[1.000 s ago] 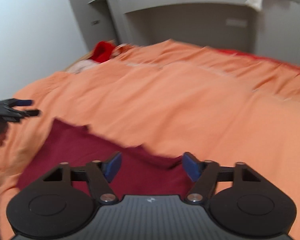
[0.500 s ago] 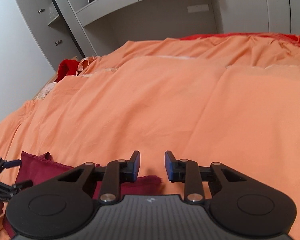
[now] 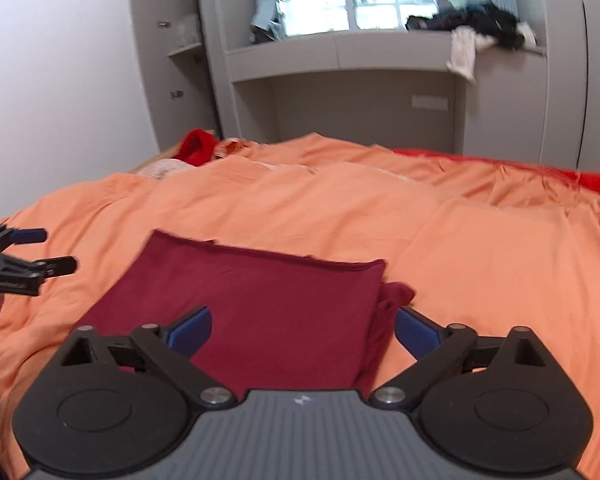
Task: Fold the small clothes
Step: 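Withdraw both tools and bring the left tool to the folded shirt edge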
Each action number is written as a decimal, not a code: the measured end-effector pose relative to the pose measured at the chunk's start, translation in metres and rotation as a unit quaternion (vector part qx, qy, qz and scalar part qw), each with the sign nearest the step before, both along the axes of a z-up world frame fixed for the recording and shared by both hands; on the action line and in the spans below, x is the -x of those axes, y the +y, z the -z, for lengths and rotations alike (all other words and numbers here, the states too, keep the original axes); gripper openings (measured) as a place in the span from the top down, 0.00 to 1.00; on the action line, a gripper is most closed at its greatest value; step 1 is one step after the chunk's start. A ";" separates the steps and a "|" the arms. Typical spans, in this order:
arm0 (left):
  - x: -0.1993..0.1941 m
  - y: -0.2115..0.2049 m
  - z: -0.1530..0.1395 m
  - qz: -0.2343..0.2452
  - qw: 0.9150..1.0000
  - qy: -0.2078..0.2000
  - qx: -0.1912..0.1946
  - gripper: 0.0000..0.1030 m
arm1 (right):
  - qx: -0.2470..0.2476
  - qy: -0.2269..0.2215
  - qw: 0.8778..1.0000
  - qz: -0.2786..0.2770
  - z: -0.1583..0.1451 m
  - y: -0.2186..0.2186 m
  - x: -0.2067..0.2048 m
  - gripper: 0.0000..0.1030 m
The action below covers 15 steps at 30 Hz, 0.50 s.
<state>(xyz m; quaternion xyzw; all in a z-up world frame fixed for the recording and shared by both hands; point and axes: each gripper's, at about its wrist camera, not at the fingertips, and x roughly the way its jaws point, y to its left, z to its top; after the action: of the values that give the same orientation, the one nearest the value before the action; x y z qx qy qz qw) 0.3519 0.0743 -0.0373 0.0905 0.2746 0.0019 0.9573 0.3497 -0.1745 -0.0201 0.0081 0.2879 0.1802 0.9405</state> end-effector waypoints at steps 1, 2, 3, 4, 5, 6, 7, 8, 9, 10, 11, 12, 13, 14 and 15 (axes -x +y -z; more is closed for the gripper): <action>0.013 -0.001 -0.002 -0.005 1.000 0.000 0.007 0.01 | 0.006 -0.011 1.000 -0.003 -0.002 0.010 0.017 0.00; 0.026 -0.001 -0.005 -0.011 1.000 -0.001 0.020 0.01 | 0.011 -0.019 1.000 -0.005 -0.005 0.018 0.033 0.00; 0.040 -0.001 -0.008 -0.014 0.999 -0.004 0.035 0.01 | 0.014 -0.025 1.000 -0.005 -0.006 0.027 0.050 0.00; 0.053 -0.001 -0.010 -0.015 0.999 -0.006 0.044 0.01 | 0.012 -0.031 0.999 -0.005 -0.007 0.037 0.062 0.00; 0.066 -0.002 -0.012 -0.018 0.999 -0.007 0.045 0.01 | 0.006 -0.033 0.999 0.000 -0.008 0.043 0.076 0.00; 0.078 -0.003 -0.013 -0.022 0.999 -0.008 0.047 0.01 | 0.002 -0.032 0.999 0.006 -0.009 0.049 0.088 0.00; 0.088 -0.004 -0.013 -0.024 0.998 -0.009 0.049 0.01 | -0.001 -0.030 0.999 0.009 -0.010 0.056 0.099 0.00; 0.099 -0.004 -0.015 -0.021 0.998 -0.013 0.054 0.01 | -0.004 -0.029 1.000 0.009 -0.011 0.060 0.109 0.00; 0.107 -0.004 -0.016 -0.018 0.998 -0.016 0.058 0.01 | -0.008 -0.025 1.000 0.009 -0.013 0.064 0.117 0.00; 0.114 -0.003 -0.016 -0.018 0.998 -0.018 0.062 0.01 | -0.010 -0.021 1.000 0.007 -0.014 0.067 0.123 0.00; 0.121 -0.003 -0.016 -0.015 0.997 -0.019 0.069 0.01 | -0.010 -0.016 1.000 0.001 -0.016 0.072 0.130 0.00; 0.128 -0.001 -0.018 -0.012 0.997 -0.020 0.079 0.01 | -0.012 -0.015 1.000 -0.009 -0.017 0.076 0.138 0.00; 0.133 0.001 -0.019 -0.010 0.996 -0.021 0.086 0.01 | -0.018 -0.018 1.000 -0.019 -0.020 0.080 0.147 0.00; 0.139 0.002 -0.021 -0.008 0.996 -0.023 0.090 0.01 | -0.023 -0.020 0.999 -0.023 -0.023 0.083 0.154 0.00; 0.145 0.003 -0.022 -0.006 0.996 -0.024 0.089 0.01 | -0.025 -0.019 0.999 -0.024 -0.025 0.085 0.157 0.00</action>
<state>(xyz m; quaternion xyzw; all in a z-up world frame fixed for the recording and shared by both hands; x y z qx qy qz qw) 0.2073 0.0775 -0.0154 0.0027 0.2513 -0.0146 0.9678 0.1924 -0.0897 0.0050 0.0212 0.2653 0.2097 0.9408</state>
